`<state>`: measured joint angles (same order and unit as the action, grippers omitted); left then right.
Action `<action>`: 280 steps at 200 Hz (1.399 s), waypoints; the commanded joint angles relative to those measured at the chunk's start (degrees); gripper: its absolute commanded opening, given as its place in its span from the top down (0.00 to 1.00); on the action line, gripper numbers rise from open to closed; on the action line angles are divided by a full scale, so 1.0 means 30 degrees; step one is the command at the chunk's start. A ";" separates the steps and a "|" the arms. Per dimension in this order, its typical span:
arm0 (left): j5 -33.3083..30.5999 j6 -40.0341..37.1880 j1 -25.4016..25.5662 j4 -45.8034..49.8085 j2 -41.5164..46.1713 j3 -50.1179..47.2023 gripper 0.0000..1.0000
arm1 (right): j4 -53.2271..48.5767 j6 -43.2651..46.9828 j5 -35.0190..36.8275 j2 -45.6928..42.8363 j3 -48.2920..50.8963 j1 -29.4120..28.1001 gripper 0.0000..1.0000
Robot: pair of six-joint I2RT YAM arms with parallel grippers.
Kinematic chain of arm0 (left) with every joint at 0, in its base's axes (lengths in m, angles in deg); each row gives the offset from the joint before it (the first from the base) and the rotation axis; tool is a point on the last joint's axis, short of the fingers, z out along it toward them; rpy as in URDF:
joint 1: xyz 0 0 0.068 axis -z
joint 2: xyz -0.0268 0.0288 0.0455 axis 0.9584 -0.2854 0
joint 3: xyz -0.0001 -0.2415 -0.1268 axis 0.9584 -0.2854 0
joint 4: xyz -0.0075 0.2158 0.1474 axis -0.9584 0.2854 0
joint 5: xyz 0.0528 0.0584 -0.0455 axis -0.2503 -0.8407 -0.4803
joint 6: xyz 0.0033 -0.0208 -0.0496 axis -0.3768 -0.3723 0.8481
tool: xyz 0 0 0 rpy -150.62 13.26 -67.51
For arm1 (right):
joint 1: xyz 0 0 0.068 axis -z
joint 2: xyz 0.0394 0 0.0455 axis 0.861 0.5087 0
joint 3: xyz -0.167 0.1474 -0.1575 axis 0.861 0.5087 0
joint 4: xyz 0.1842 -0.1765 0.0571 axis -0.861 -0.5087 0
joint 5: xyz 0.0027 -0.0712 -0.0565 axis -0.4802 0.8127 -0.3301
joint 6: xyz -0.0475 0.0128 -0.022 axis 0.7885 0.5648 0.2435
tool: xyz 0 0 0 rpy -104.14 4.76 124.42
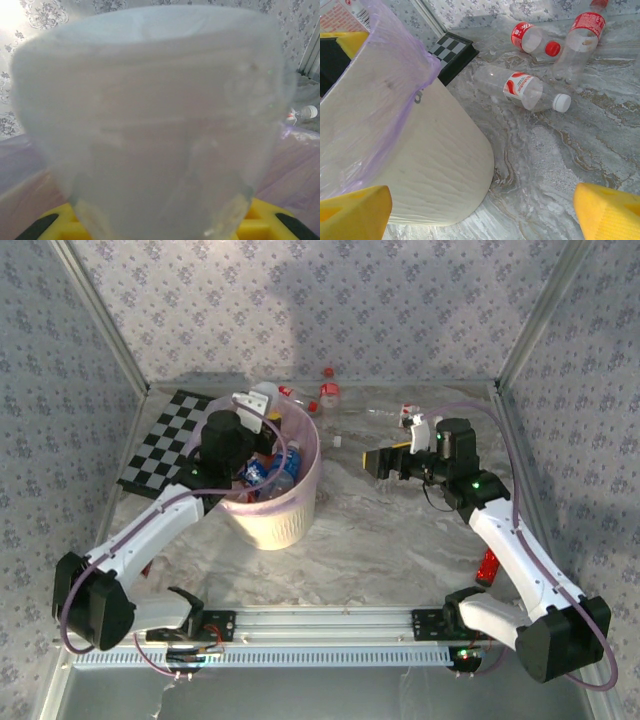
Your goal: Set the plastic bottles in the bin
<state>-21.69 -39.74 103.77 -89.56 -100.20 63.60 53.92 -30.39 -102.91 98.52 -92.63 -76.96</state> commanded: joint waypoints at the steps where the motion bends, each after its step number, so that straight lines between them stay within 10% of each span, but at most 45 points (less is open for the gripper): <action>1: 0.0471 0.0275 0.0050 0.1380 0.0273 -0.0390 0.65 | 0.0008 0.0097 -0.0192 -0.0063 -0.0154 -0.0003 0.05; 39: 0.0694 -0.0616 0.0039 0.4083 0.1218 0.2756 0.20 | 0.0155 -0.0078 -0.0235 -0.0034 -0.0112 -0.0067 0.05; 77: 0.0445 -0.1141 0.0046 0.6295 0.1566 0.6218 0.13 | 0.0215 -0.0130 -0.0199 -0.0063 -0.0039 -0.0137 0.05; 177: -0.1119 -0.0778 -0.0801 0.7886 -0.1812 1.0727 0.68 | -0.0189 -0.0024 -0.0046 -0.0092 -0.0154 -0.0283 0.05; 244: -0.1000 0.1500 -0.0961 0.7168 -0.0858 0.6216 0.99 | -0.0296 0.0152 0.0216 -0.0034 -0.0051 -0.0358 0.05; 280: -0.0967 0.3911 -0.0889 0.6169 0.1418 0.2480 1.00 | -0.0726 -0.0189 0.1727 0.0523 -0.0137 -0.0263 0.05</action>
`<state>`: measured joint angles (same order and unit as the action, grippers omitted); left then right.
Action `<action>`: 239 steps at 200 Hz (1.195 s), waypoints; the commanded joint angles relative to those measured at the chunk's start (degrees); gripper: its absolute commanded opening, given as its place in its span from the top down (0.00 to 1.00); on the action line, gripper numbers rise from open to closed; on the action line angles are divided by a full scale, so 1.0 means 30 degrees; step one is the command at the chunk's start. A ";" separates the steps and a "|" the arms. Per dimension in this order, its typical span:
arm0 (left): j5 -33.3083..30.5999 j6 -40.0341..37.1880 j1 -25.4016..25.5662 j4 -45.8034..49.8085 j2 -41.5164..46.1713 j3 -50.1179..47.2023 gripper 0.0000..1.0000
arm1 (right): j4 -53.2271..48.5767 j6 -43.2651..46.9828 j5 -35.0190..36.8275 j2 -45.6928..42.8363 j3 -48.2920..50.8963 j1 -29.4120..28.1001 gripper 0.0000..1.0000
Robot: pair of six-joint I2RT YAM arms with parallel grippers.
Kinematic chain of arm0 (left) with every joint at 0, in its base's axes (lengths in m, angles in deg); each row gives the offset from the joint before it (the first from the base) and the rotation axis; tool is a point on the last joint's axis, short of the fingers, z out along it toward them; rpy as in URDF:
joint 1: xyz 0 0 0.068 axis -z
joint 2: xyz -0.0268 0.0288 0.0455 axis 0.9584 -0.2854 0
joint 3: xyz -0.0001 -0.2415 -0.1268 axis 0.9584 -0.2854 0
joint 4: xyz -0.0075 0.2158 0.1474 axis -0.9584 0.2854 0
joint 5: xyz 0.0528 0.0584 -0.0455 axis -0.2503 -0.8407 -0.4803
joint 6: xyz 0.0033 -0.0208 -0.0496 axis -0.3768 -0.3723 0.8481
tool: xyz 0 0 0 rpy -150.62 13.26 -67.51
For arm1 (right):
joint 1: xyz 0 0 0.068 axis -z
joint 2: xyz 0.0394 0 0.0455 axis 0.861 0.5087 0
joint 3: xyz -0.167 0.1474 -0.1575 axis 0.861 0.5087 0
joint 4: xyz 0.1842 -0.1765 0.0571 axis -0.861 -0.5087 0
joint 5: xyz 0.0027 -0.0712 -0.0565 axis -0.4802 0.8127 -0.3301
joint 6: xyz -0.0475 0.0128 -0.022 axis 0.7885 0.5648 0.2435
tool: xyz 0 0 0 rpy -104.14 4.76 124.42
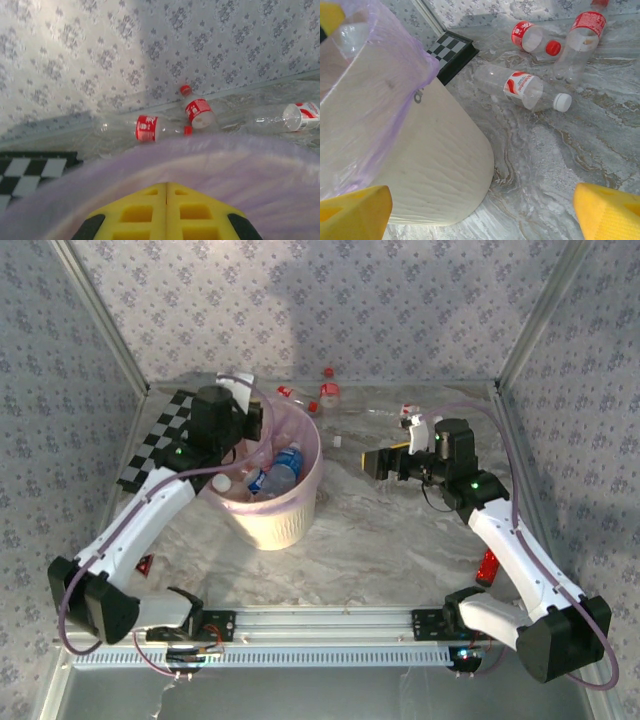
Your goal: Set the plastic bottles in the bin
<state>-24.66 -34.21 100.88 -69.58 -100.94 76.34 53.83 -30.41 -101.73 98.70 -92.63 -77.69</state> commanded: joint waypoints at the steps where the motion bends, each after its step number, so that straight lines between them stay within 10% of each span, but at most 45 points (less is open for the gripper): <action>1: 0.0005 0.2106 0.0074 -0.0510 0.1723 -0.1883 1.00 | -0.0723 -0.0216 0.1407 0.0509 -0.0167 -0.0015 0.05; 138: 0.0268 0.3152 0.0133 -0.0010 0.1529 -0.4517 1.00 | -0.1873 -0.4075 0.2441 0.7291 -0.3336 0.3906 0.05; 177: 0.0202 0.2373 0.0133 0.1315 0.2339 -0.2527 0.67 | 0.0383 -1.0779 0.2488 0.9838 -0.3440 0.6051 0.03; 239: 0.1491 0.1918 0.0116 0.3838 0.3464 0.0815 0.33 | 0.0142 -1.8528 0.9601 1.4184 -0.7442 0.5713 0.05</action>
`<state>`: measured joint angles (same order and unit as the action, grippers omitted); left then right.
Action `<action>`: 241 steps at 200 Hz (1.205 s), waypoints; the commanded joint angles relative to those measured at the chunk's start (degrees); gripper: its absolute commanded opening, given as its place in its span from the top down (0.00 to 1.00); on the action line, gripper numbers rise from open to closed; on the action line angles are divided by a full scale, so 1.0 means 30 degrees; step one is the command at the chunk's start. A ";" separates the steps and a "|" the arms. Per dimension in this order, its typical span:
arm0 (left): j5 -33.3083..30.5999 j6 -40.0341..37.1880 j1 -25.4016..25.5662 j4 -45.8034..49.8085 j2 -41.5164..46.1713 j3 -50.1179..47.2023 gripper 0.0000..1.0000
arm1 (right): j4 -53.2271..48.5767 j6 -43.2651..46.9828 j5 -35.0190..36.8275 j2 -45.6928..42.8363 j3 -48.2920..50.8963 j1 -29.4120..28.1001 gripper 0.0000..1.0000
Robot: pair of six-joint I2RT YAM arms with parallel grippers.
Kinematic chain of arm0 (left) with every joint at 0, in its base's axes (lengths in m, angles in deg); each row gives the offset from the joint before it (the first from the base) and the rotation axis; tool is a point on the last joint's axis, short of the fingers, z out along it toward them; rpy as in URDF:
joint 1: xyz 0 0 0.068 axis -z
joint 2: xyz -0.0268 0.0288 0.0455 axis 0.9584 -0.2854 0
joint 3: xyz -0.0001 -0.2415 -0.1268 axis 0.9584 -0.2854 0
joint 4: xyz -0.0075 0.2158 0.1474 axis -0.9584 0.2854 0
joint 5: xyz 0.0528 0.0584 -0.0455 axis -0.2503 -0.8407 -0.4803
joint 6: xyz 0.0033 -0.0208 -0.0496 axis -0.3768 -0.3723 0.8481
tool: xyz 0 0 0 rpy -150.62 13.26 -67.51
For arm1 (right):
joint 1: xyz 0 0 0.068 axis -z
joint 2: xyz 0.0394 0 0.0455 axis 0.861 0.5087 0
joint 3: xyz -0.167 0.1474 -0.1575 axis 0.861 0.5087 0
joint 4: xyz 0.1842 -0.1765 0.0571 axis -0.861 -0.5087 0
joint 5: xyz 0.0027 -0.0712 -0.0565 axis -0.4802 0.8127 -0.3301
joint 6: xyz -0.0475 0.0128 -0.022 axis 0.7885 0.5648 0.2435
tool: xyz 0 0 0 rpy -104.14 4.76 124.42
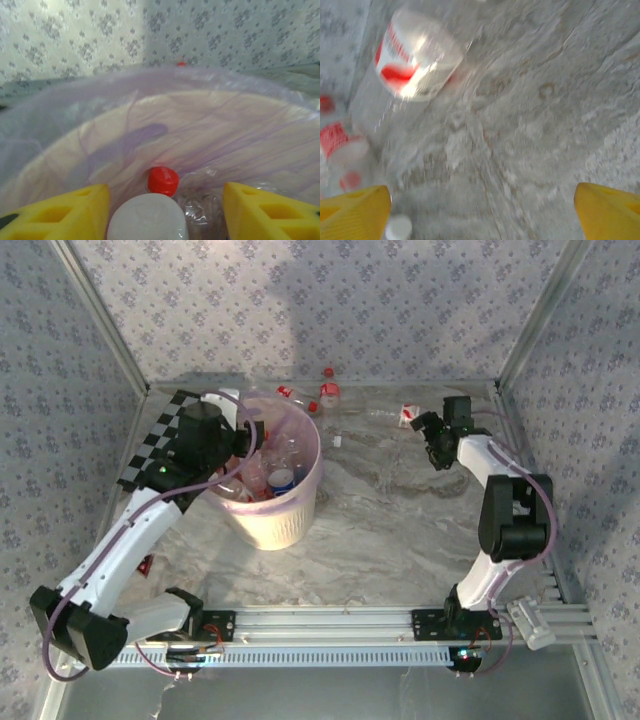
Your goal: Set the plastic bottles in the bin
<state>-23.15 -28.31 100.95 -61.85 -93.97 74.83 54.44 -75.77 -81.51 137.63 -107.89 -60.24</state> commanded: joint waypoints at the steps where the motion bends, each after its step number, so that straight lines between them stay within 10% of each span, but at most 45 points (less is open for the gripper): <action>1: 0.1056 -0.0024 0.0088 0.1287 0.1163 0.1347 0.32 | -0.0039 -0.3427 0.2874 0.1248 -0.2455 -0.0104 0.05; 158: 0.4020 0.2544 0.0143 0.2897 0.3081 0.2944 0.24 | -0.1932 -0.5209 0.1628 1.1183 -1.2053 -0.0326 0.04; 241: 0.4215 0.3069 0.0166 0.3185 0.3545 0.3116 0.24 | -0.1931 -0.4098 0.1044 0.8658 -1.0382 0.0242 0.46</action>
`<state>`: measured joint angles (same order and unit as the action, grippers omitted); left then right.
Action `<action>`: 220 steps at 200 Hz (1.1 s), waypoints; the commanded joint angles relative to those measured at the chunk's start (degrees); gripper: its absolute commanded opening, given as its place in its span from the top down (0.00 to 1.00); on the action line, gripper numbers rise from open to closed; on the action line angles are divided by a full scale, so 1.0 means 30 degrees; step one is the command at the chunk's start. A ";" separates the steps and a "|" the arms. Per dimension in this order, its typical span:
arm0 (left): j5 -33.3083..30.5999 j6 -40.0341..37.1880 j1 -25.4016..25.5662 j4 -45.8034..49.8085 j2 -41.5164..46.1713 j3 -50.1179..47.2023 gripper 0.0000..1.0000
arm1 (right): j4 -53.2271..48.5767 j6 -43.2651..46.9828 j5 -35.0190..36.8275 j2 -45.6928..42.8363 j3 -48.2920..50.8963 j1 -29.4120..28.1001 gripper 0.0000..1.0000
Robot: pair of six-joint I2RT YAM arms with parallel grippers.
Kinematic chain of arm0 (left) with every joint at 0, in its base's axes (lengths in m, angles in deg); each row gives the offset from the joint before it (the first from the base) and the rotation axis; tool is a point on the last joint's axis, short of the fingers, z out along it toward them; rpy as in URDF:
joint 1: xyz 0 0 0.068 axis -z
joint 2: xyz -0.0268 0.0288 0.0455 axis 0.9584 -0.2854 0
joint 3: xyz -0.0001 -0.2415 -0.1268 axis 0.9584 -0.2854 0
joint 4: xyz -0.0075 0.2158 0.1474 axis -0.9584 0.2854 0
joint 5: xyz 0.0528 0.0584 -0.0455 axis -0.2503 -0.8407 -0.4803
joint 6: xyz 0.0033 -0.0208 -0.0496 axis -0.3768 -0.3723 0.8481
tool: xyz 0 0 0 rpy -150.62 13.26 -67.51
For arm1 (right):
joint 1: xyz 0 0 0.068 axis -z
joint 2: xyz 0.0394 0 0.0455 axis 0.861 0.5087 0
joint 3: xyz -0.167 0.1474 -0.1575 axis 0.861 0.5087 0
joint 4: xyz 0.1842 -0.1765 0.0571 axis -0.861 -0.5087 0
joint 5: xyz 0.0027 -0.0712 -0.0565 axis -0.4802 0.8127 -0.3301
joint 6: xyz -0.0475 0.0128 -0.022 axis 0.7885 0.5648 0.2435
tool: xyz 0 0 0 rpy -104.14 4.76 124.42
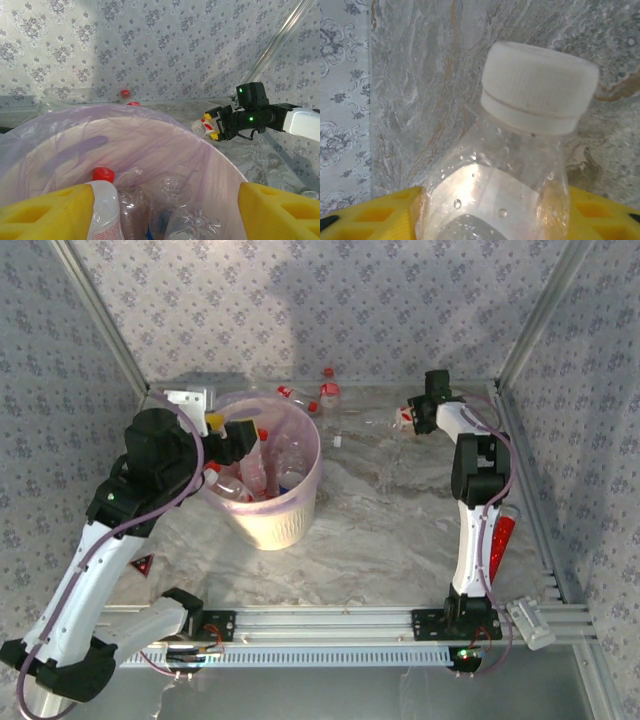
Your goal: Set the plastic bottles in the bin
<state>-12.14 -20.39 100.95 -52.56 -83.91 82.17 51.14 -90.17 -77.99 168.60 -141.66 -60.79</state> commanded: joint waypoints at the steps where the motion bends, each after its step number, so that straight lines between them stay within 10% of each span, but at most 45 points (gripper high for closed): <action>1: 0.0565 0.0450 0.0153 0.0077 0.0200 0.0677 0.24 | -0.0840 0.0767 -0.0160 -0.1733 0.0893 0.0440 0.47; 84: 0.2612 0.0859 -0.0036 -0.0010 -0.0767 0.1604 0.21 | -0.0607 0.6810 -0.1712 -0.9754 0.5427 0.1683 0.63; 140: 0.2818 0.0243 -0.3846 0.3720 -0.2146 0.3447 0.18 | 0.0255 1.2587 -0.6287 -1.4593 0.6556 0.1334 0.68; 186: 0.1484 -0.0796 -0.6608 0.4026 -0.2889 0.2562 0.19 | 0.0164 1.8056 -0.8062 -1.8227 0.5267 -0.2226 0.75; 220: 0.2327 -0.0314 -0.7048 0.2847 -0.3473 0.1186 0.36 | 0.0139 2.0099 -0.7105 -1.9392 0.3688 -0.6838 0.75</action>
<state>-6.58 -21.38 80.21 -42.52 -93.16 87.73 50.73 -38.39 -98.69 113.56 -126.40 -74.47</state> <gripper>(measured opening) 0.658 0.462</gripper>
